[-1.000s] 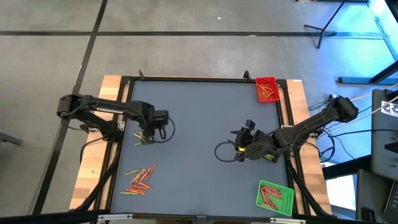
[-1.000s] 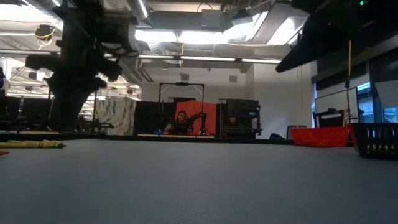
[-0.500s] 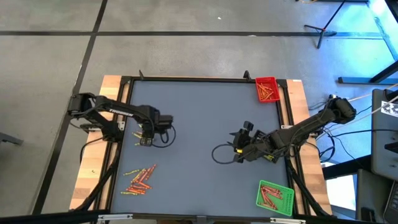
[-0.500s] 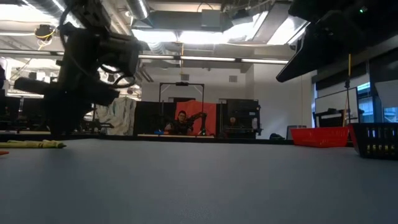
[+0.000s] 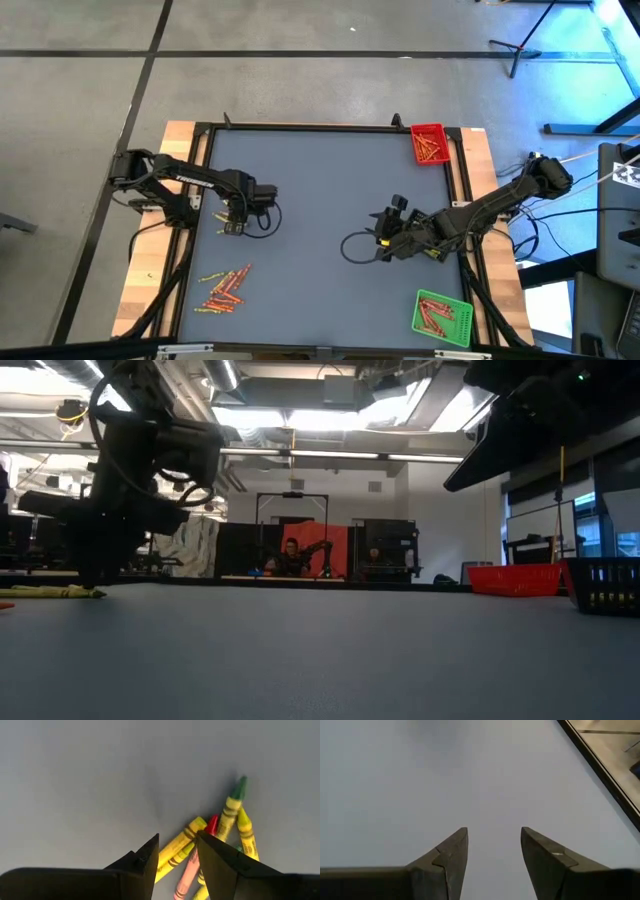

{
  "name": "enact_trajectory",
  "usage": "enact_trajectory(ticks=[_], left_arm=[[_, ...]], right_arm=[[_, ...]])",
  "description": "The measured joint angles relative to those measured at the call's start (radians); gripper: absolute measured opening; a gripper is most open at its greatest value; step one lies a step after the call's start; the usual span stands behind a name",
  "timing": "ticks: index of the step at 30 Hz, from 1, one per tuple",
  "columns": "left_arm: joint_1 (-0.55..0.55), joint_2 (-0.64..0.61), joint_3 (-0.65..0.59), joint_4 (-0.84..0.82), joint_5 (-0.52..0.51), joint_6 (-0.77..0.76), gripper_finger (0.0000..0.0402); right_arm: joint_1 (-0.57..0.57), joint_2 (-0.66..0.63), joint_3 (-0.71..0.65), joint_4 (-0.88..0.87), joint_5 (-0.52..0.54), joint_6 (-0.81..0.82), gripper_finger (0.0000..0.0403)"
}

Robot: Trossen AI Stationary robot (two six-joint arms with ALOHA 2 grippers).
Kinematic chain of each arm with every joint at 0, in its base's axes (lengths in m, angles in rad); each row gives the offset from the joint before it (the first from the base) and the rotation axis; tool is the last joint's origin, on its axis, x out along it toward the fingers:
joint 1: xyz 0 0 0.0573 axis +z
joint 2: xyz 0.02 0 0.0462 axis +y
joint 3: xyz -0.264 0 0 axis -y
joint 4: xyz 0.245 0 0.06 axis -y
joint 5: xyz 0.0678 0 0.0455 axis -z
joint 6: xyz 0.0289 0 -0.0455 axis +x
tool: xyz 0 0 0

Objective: Sort crayons
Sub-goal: Put the yellow green crayon into the black basket

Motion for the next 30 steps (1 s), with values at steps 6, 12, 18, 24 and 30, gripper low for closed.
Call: enact_trajectory(ticks=[6,12,18,24,30], left_arm=[[0.010,0.000,-0.006,-0.006,-0.009,0.000,0.0123],[0.042,0.000,-0.006,-0.006,-0.013,0.000,0.0123],[0.110,0.032,-0.006,0.001,-0.013,0.021,0.0123],[0.174,0.099,0.003,-0.001,0.051,0.097,0.0116],[0.200,0.108,0.019,0.005,0.062,0.127,0.0064]], right_arm=[[0.000,0.000,0.000,-0.001,0.000,0.000,0.0182],[0.000,0.000,0.000,0.000,0.000,0.000,0.0182],[0.000,0.000,0.000,0.001,0.000,0.000,0.0182],[0.000,0.000,0.000,0.002,0.000,0.000,0.0182],[0.000,0.000,0.000,0.002,0.008,0.000,0.0182]])
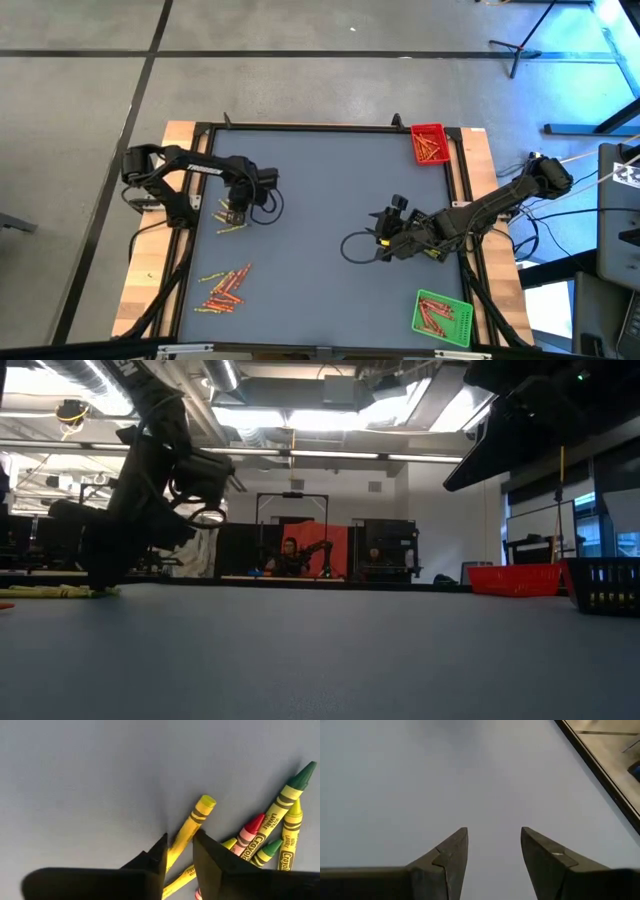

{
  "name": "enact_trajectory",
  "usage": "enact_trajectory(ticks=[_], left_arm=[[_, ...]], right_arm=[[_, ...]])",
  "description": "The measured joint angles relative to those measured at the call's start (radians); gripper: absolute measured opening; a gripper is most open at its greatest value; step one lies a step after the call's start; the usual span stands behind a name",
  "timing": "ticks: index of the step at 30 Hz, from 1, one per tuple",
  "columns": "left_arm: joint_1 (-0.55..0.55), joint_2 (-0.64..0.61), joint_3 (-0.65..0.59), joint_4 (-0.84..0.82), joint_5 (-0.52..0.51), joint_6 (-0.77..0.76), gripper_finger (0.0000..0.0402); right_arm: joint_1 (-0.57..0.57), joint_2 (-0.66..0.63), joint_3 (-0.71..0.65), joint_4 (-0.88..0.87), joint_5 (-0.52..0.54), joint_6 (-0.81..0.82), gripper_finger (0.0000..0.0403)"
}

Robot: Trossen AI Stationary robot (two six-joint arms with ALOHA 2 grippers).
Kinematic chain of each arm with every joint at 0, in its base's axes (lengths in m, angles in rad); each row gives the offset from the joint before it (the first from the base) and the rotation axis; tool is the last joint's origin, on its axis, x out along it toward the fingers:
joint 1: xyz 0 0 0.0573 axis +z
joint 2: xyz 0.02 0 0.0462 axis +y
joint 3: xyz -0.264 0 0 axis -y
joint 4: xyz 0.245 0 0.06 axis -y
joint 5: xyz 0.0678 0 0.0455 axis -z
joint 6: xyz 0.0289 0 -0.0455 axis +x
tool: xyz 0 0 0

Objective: Sort crayons
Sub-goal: Put the yellow green crayon into the black basket

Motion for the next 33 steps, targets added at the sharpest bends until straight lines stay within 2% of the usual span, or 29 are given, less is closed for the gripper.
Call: enact_trajectory(ticks=[5,10,14,17,20,24,29,33], left_arm=[[0.005,0.004,0.030,-0.015,-0.001,0.000,0.0027],[0.004,0.001,0.105,0.025,-0.026,-0.023,0.0006],[-0.016,-0.012,0.194,0.015,-0.045,-0.024,0.0005],[-0.048,-0.038,0.257,0.072,-0.087,-0.024,0.0007],[-0.089,-0.088,0.274,0.210,-0.088,-0.023,0.0006],[-0.143,-0.161,0.214,0.475,-0.040,-0.019,0.0007],[-0.207,-0.187,0.131,0.847,0.096,-0.027,0.0008],[-0.261,-0.179,0.091,1.044,0.110,-0.026,0.0008]], right_arm=[[0.000,0.000,0.000,-0.006,-0.016,0.000,0.0182],[0.000,0.000,0.000,0.002,-0.048,0.024,0.0182],[0.001,0.000,0.001,-0.004,0.041,0.027,0.0182],[0.000,0.000,0.001,-0.003,0.044,0.028,0.0190],[-0.001,0.000,0.001,0.004,0.032,0.024,0.0211],[0.001,0.000,-0.006,0.057,0.035,-0.028,0.0227],[-0.021,0.000,-0.064,0.300,0.043,-0.210,0.0226],[-0.067,0.000,-0.104,0.496,-0.013,-0.322,0.0218]])
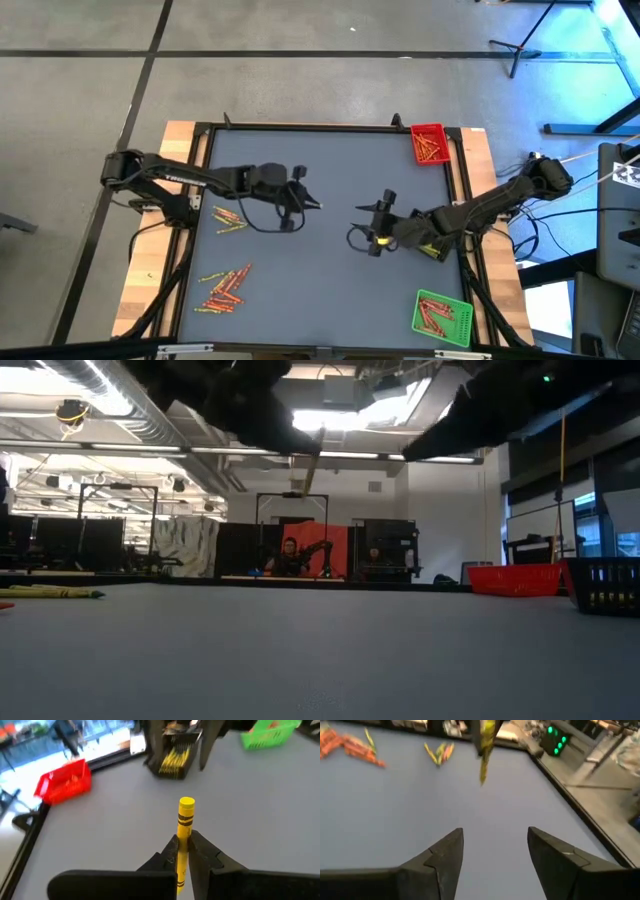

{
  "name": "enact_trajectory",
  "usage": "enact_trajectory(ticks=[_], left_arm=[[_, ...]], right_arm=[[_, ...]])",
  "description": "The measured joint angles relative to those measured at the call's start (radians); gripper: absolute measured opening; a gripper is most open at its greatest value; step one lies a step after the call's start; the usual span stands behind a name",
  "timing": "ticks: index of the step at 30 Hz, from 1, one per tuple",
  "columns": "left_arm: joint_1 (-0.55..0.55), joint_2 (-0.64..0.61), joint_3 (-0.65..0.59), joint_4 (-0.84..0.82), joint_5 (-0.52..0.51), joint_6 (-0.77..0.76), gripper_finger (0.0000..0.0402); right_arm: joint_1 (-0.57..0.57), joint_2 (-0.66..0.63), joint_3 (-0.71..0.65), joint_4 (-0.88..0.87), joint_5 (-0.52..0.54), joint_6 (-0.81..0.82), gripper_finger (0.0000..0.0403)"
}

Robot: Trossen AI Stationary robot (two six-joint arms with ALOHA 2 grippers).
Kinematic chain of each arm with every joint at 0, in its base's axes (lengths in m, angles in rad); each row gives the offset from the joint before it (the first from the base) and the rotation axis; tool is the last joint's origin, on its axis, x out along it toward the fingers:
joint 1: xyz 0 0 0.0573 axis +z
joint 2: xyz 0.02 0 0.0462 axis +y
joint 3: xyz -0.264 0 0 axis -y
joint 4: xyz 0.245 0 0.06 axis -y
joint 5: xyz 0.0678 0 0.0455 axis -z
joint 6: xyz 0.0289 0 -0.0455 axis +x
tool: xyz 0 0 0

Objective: Sort crayons
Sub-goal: Put the yellow green crayon into the black basket

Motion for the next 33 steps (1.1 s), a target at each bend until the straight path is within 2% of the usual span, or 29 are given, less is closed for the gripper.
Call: enact_trajectory(ticks=[4,9,13,16,19,22,29,31,33], left_arm=[[-0.043,0.002,-0.041,0.169,0.000,0.003,0.0008],[-0.073,0.033,-0.081,0.349,0.000,-0.002,0.0008],[-0.090,0.051,-0.072,0.428,0.003,-0.019,0.0008],[-0.101,0.053,-0.076,0.418,0.005,-0.022,0.0008],[-0.107,0.053,-0.075,0.417,0.003,-0.023,0.0008],[-0.113,0.053,-0.075,0.403,0.001,-0.023,0.0008],[-0.117,0.053,-0.075,0.381,-0.007,-0.021,0.0008],[-0.118,0.053,-0.075,0.378,-0.002,-0.021,0.0008],[-0.124,0.053,-0.075,0.376,-0.004,-0.021,0.0010]], right_arm=[[-0.050,0.026,-0.009,0.140,-0.067,-0.076,0.0211],[-0.082,0.138,-0.009,0.371,-0.204,-0.203,0.0205],[-0.113,0.223,0.028,0.469,-0.219,-0.258,0.0204],[-0.133,0.266,0.074,0.472,-0.270,-0.259,0.0204],[-0.136,0.293,0.107,0.470,-0.264,-0.257,0.0196],[-0.135,0.294,0.111,0.464,-0.276,-0.260,0.0160],[-0.122,0.284,0.112,0.473,-0.272,-0.290,0.0025],[-0.122,0.284,0.112,0.468,-0.275,-0.290,0.0013],[-0.122,0.284,0.112,0.465,-0.285,-0.290,0.0023]])
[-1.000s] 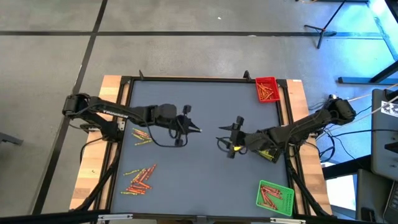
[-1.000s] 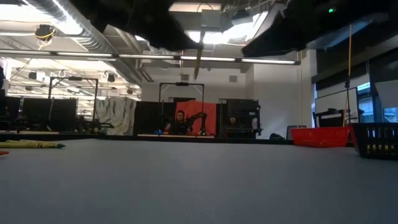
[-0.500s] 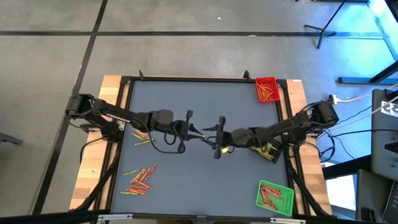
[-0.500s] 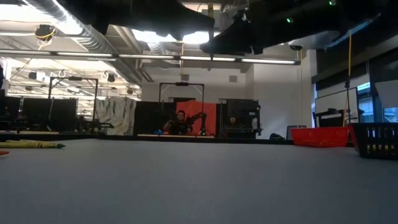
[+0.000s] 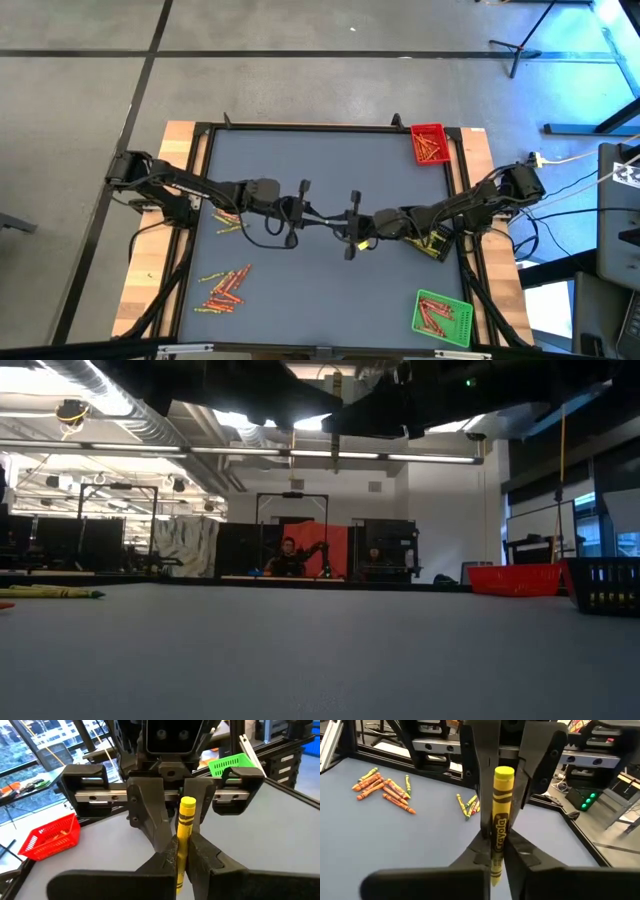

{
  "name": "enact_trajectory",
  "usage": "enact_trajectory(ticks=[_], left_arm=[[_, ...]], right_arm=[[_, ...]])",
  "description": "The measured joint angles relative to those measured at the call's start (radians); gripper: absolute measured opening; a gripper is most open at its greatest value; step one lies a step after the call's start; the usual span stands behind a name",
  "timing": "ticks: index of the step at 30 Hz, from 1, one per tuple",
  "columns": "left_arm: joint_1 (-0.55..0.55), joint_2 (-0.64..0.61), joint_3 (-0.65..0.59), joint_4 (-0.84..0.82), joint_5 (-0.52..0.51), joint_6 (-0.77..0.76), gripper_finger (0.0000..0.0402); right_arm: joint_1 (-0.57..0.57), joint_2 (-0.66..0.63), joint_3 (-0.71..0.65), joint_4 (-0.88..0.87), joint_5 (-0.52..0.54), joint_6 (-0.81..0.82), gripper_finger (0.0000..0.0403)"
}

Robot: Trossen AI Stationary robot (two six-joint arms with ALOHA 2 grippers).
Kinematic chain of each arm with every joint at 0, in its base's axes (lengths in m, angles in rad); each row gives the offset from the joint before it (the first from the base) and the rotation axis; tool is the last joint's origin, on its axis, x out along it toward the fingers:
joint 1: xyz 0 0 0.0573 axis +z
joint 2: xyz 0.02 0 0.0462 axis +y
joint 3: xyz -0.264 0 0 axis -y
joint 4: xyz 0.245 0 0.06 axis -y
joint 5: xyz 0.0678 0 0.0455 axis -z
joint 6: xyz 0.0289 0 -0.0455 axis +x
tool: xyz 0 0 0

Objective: Sort crayons
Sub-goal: Put the yellow green crayon into the black basket

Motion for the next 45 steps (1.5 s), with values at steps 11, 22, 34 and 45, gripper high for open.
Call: enact_trajectory(ticks=[11,22,34,45], left_arm=[[-0.008,-0.057,0.006,-0.142,0.009,-0.066,0.0112],[-0.009,-0.124,0.006,-0.354,-0.084,-0.088,0.0126],[-0.008,-0.124,0.006,-0.356,-0.102,-0.088,0.0126],[-0.008,-0.124,0.006,-0.355,-0.102,-0.088,0.0126]], right_arm=[[0.061,-0.103,0.073,-0.418,0.148,0.080,0.0012],[0.176,-0.195,0.298,-1.470,0.218,0.791,0.0031],[0.285,-0.215,0.222,-1.929,-0.078,1.405,0.0028],[0.300,-0.215,0.018,-1.782,-0.174,1.437,0.0052]])
